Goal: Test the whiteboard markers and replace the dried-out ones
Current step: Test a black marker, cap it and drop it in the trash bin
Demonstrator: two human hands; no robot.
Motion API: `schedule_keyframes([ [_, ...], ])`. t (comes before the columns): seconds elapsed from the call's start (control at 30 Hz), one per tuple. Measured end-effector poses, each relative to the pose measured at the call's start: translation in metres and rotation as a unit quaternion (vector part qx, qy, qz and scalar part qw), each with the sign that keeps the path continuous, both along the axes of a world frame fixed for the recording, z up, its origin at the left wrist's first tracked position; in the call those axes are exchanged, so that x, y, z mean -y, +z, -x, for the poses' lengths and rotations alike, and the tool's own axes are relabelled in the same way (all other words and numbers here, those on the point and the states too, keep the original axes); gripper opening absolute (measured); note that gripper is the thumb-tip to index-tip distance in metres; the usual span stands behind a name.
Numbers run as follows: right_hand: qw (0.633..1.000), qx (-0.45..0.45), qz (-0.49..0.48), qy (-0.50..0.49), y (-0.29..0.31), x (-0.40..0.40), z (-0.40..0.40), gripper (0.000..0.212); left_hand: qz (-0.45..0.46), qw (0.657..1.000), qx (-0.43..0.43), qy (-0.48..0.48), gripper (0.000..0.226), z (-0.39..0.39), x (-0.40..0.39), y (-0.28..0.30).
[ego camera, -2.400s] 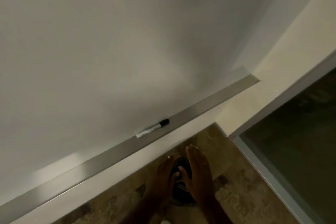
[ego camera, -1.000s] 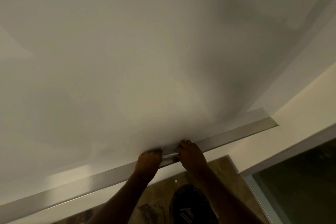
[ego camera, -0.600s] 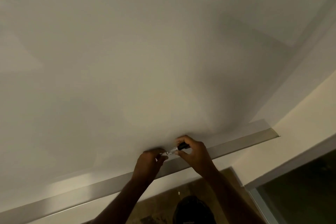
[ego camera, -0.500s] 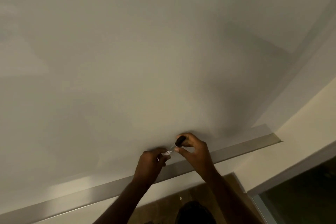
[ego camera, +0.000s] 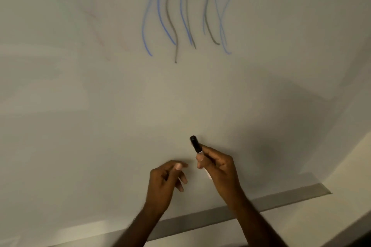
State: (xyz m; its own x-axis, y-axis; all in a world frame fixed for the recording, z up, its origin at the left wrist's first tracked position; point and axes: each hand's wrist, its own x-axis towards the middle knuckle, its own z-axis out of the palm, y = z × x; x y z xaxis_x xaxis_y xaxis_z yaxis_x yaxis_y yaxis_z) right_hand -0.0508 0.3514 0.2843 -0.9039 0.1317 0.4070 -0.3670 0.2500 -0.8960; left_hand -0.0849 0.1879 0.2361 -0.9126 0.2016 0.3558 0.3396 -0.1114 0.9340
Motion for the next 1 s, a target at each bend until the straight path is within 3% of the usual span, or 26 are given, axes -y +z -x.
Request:
schedule_keyframes([
  [0.2, 0.99, -0.03, -0.129, 0.052, 0.065, 0.038, -0.005, 0.029, -0.082, 0.996, -0.036, -0.018, 0.075, 0.002, 0.065, 0.081],
  [0.37, 0.961, -0.099, -0.257, 0.028, 0.101, 0.063, -0.007, 0.03, -0.042, 0.997, -0.062, -0.007, 0.051, -0.009, 0.102, 0.131],
  [0.5, 0.908, -0.191, -0.371, -0.017, 0.115, 0.079, -0.006, 0.028, 0.003, 0.999, -0.046, -0.024, 0.034, -0.015, 0.12, 0.147],
  [0.67, 0.814, -0.323, -0.477, -0.07, 0.127, 0.099, -0.006, 0.017, 0.056, 0.996, -0.045, -0.056, 0.027, -0.017, 0.136, 0.157],
  [0.77, 0.791, -0.357, -0.491, -0.07, 0.132, 0.104, -0.006, 0.021, 0.072, 0.993, -0.055, -0.076, 0.027, -0.015, 0.146, 0.165],
  [0.87, 0.805, -0.358, -0.471, -0.049, 0.139, 0.106, -0.008, 0.023, 0.085, 0.988, -0.094, -0.086, 0.023, -0.014, 0.153, 0.176],
  [1.0, 0.879, -0.265, -0.397, 0.014, 0.159, 0.104, -0.014, 0.024, 0.113, 0.977, -0.151, -0.1, 0.019, -0.007, 0.157, 0.189],
])
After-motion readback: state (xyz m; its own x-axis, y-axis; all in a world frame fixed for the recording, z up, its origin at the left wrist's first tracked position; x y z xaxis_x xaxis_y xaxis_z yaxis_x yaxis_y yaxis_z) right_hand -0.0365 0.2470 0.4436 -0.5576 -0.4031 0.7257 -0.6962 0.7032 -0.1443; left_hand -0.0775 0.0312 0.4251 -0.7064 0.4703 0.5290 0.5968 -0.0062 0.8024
